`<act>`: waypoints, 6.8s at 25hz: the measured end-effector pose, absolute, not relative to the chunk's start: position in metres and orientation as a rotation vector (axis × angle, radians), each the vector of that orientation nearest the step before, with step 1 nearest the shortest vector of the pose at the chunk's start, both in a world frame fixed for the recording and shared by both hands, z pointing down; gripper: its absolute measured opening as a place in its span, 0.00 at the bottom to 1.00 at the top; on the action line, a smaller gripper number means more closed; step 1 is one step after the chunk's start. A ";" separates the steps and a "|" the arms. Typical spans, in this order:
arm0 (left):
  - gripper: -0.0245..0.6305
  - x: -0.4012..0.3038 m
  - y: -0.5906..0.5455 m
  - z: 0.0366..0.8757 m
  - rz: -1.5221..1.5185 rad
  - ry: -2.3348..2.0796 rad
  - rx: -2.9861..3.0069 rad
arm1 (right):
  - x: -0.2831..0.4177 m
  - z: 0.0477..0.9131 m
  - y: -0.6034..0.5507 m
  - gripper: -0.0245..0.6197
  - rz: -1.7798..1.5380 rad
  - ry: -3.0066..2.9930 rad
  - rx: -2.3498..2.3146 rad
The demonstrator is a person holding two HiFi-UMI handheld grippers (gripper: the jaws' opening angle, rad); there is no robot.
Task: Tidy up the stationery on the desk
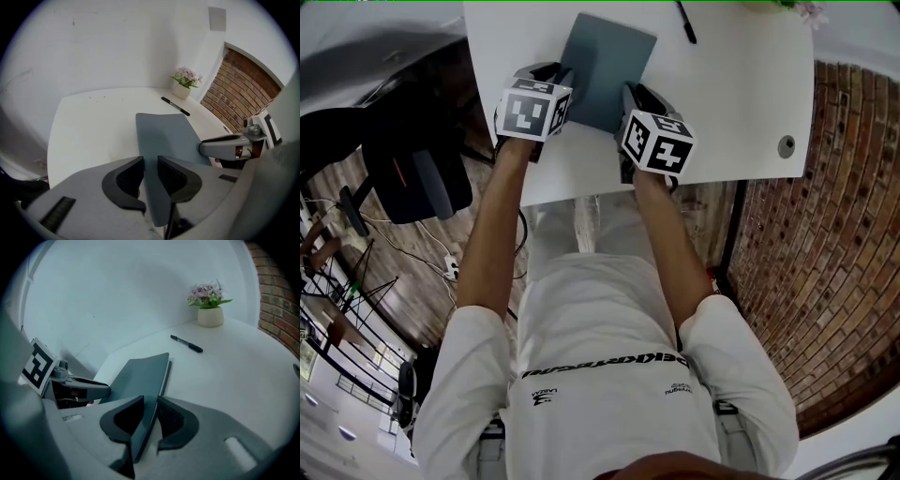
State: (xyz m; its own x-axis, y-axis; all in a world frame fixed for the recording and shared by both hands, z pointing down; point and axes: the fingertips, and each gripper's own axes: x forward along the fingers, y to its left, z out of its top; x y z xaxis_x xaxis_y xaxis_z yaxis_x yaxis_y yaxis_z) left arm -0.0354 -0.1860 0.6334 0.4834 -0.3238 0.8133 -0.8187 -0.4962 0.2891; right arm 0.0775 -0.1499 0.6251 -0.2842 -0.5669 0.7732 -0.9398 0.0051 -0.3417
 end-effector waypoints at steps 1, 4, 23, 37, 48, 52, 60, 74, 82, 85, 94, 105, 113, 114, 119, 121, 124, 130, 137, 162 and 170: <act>0.18 -0.034 -0.183 0.633 0.923 -0.937 2.037 | 0.081 0.625 -0.151 0.17 1.183 -1.871 1.539; 0.18 -0.028 -0.170 0.628 0.925 -0.928 2.016 | 0.090 0.626 -0.151 0.17 1.152 -1.870 1.508; 0.18 0.013 -0.108 0.626 0.859 -0.885 1.983 | 0.134 0.630 -0.127 0.17 1.133 -1.865 1.436; 0.18 0.024 -0.090 0.628 0.820 -0.948 1.944 | 0.145 0.632 -0.112 0.17 1.112 -1.840 1.411; 0.17 0.027 -0.099 0.601 0.762 -1.080 2.022 | 0.153 0.613 -0.119 0.25 0.988 -1.878 1.424; 0.12 0.038 -0.099 0.581 0.681 -1.134 2.086 | 0.154 0.600 -0.128 0.25 0.938 -1.923 1.423; 0.04 0.054 -0.095 0.546 0.532 -1.235 2.183 | 0.167 0.567 -0.174 0.22 0.744 -2.036 1.464; 0.03 0.063 -0.086 0.534 0.482 -1.261 2.246 | 0.176 0.575 -0.267 0.22 0.556 -2.077 1.371; 0.04 0.074 -0.084 0.534 0.478 -1.247 2.264 | 0.178 0.591 -0.299 0.21 0.534 -2.073 1.372; 0.03 0.077 -0.084 0.531 0.477 -1.241 2.273 | 0.180 0.601 -0.306 0.20 0.533 -2.062 1.353; 0.04 0.070 -0.080 0.530 0.512 -1.261 2.268 | 0.180 0.619 -0.319 0.19 0.610 -2.023 1.335; 0.03 0.075 -0.073 0.523 0.512 -1.242 2.289 | 0.183 0.628 -0.313 0.10 0.632 -1.947 1.310; 0.03 0.071 -0.068 0.508 0.495 -1.261 2.301 | 0.191 0.601 -0.288 0.10 0.810 -1.989 1.413; 0.04 0.069 -0.069 0.506 0.493 -1.266 2.304 | 0.191 0.598 -0.283 0.10 0.833 -1.996 1.424; 0.04 0.066 -0.070 0.490 0.468 -1.288 2.319 | 0.193 0.584 -0.248 0.10 0.887 -2.010 1.458; 0.03 0.066 -0.069 0.484 0.459 -1.294 2.324 | 0.192 0.581 -0.233 0.10 0.895 -2.013 1.452; 0.04 0.066 -0.069 0.475 0.443 -1.305 2.325 | 0.193 0.581 -0.211 0.10 0.925 -2.015 1.450; 0.04 0.060 -0.064 0.468 0.433 -1.311 2.318 | 0.188 0.583 -0.177 0.10 0.993 -1.998 1.464; 0.04 0.058 -0.058 0.457 0.427 -1.310 2.332 | 0.181 0.603 -0.140 0.10 1.147 -1.950 1.469; 0.04 0.045 -0.052 0.446 0.430 -1.322 2.338 | 0.178 0.623 -0.115 0.16 1.171 -1.884 1.418; 0.04 0.036 -0.051 0.443 0.425 -1.342 2.324 | 0.186 0.600 -0.119 0.16 1.198 -1.958 1.493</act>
